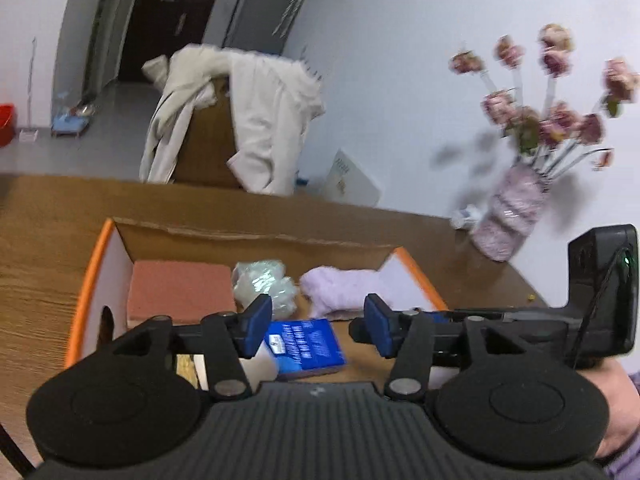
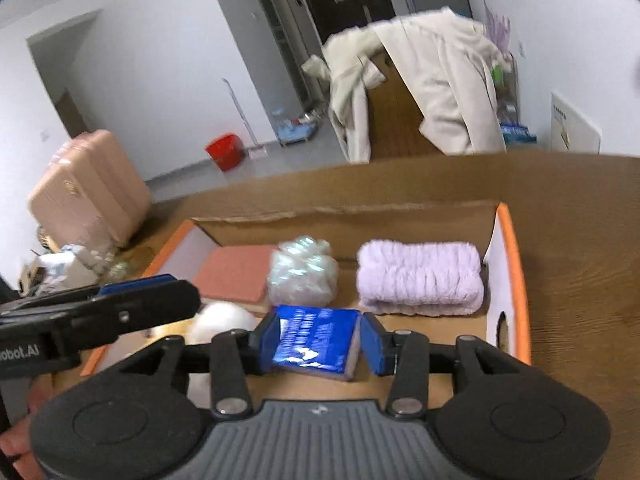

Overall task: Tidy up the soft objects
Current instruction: 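Lower the handkerchief pack into the box and open both grippers, then move both grippers to the pink satin bow beside the box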

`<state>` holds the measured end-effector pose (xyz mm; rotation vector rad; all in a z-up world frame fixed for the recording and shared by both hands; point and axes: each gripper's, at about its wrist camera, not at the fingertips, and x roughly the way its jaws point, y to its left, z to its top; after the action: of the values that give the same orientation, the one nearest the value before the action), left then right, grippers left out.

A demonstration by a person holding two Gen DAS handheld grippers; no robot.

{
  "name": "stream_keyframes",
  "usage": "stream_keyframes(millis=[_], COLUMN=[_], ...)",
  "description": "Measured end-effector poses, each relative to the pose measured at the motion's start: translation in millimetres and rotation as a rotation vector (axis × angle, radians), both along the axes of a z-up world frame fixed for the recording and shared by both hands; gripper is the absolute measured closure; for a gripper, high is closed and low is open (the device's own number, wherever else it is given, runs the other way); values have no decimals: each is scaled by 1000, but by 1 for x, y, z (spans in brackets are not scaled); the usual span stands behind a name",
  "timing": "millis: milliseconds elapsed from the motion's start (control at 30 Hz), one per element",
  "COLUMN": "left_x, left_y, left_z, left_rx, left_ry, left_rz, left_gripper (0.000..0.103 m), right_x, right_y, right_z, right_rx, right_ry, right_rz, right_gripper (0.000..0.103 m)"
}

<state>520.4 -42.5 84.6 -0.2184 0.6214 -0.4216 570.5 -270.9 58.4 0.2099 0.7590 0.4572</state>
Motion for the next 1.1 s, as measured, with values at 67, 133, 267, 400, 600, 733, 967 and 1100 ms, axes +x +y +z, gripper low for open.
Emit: stream_keyframes(millis=[67, 133, 267, 400, 600, 733, 967, 1100], left_x=[-24, -50, -111, -173, -260, -314, -371, -380], left_y=[2, 2, 6, 23, 57, 69, 72, 70], left_z=[12, 19, 30, 45, 53, 36, -3, -17], left_rx=[12, 38, 104, 99, 6, 15, 100, 107], left_ry=[-39, -62, -125, -188, -234, -278, -245, -211], left_rz=[-1, -8, -15, 14, 91, 172, 254, 249], left_gripper=[41, 39, 39, 32, 24, 21, 20, 19], right_x=[-21, -46, -108, -182, -287, -339, -398, -415], right_y=[-9, -18, -30, -37, -26, -19, -3, -2], right_z=[16, 30, 55, 73, 74, 53, 3, -7], right_rx=[15, 24, -24, -42, -68, -46, -13, 8], right_ry=[-38, -77, -175, -273, -422, -444, -376, -363], right_rz=[9, 9, -8, -8, 4, -21, -59, -68], right_gripper=[50, 46, 46, 43, 35, 31, 31, 31])
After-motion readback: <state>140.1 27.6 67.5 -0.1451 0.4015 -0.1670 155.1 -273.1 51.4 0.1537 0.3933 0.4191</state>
